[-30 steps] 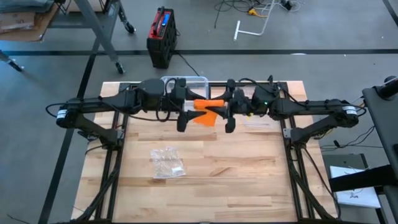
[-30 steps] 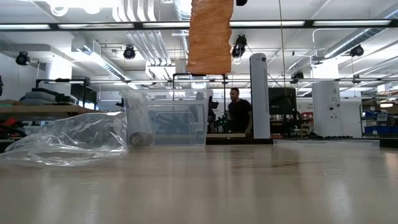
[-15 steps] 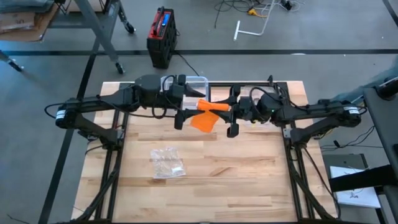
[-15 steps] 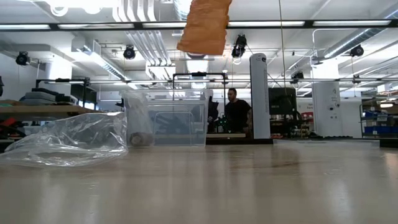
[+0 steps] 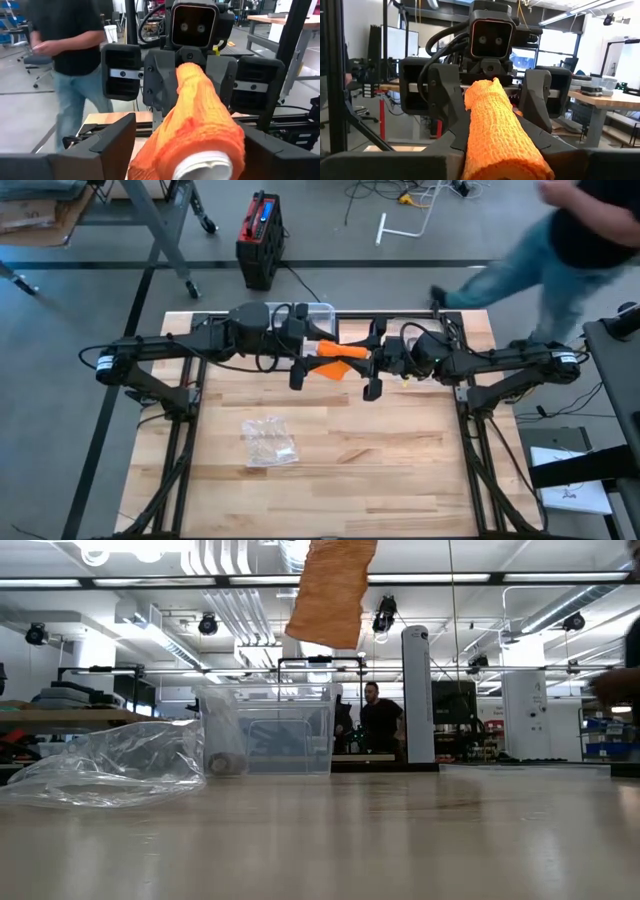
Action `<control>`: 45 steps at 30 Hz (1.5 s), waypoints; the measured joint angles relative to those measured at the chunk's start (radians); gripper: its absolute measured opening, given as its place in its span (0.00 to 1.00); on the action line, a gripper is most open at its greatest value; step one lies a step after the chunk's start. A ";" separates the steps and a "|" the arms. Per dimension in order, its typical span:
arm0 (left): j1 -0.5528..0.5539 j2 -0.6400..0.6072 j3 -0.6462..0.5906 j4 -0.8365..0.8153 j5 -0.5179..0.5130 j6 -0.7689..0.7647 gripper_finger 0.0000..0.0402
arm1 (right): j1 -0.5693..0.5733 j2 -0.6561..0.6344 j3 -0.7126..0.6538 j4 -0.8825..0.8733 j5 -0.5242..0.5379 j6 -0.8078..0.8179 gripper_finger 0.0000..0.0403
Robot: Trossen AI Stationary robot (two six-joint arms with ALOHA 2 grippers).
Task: Roll bandage
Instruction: Roll the orange bandage
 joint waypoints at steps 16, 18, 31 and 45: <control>0.004 -0.033 0.004 -0.051 0.018 0.060 0.09 | -0.003 -0.015 0.000 -0.036 -0.054 0.434 0.41; 0.005 -0.041 0.016 -0.060 0.036 0.096 0.09 | -0.003 -0.020 0.000 -0.024 -0.059 0.500 0.47; 0.007 -0.046 0.025 -0.120 0.096 0.400 0.15 | -0.003 -0.017 -0.001 -0.030 -0.065 0.758 0.73; 0.005 -0.044 0.008 -0.120 0.097 0.699 0.14 | -0.003 -0.002 0.000 -0.023 -0.057 0.841 0.70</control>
